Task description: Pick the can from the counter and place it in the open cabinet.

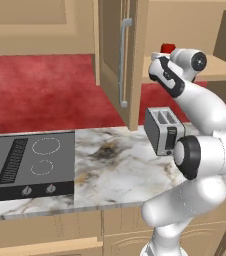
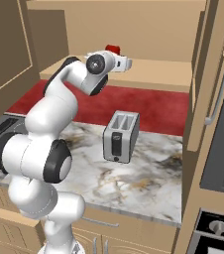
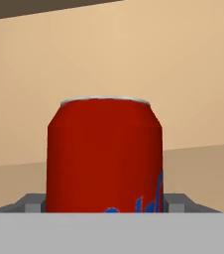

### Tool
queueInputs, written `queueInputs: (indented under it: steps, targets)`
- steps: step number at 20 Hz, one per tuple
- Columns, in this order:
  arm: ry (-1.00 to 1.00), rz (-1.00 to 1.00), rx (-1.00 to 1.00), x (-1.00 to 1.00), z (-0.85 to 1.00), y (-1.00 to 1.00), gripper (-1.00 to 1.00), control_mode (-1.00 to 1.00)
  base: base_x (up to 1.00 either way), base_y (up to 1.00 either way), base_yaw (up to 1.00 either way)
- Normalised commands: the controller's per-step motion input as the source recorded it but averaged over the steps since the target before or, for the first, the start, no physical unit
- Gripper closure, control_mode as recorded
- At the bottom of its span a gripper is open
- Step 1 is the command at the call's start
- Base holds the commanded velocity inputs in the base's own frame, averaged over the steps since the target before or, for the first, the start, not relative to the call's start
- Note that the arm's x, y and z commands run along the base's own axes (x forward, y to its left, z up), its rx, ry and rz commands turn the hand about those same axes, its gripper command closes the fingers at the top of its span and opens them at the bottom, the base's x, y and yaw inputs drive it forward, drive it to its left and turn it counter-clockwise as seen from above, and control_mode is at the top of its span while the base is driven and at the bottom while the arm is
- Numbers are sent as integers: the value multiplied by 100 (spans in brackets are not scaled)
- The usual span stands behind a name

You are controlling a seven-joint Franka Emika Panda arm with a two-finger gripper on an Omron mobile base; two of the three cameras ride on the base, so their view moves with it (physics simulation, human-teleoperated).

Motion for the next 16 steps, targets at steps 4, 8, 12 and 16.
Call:
queueInputs:
  steps: [4,8,12,16]
  targets:
    - [1,0,0,8,-18,0,-100,-100,0,0,0]
    - [1,0,0,4,-21,0,-100,-100,0,0,0]
    - [0,0,0,0,-14,0,-100,-100,0,0,0]
    - [0,0,0,0,-13,0,-100,-100,0,0,0]
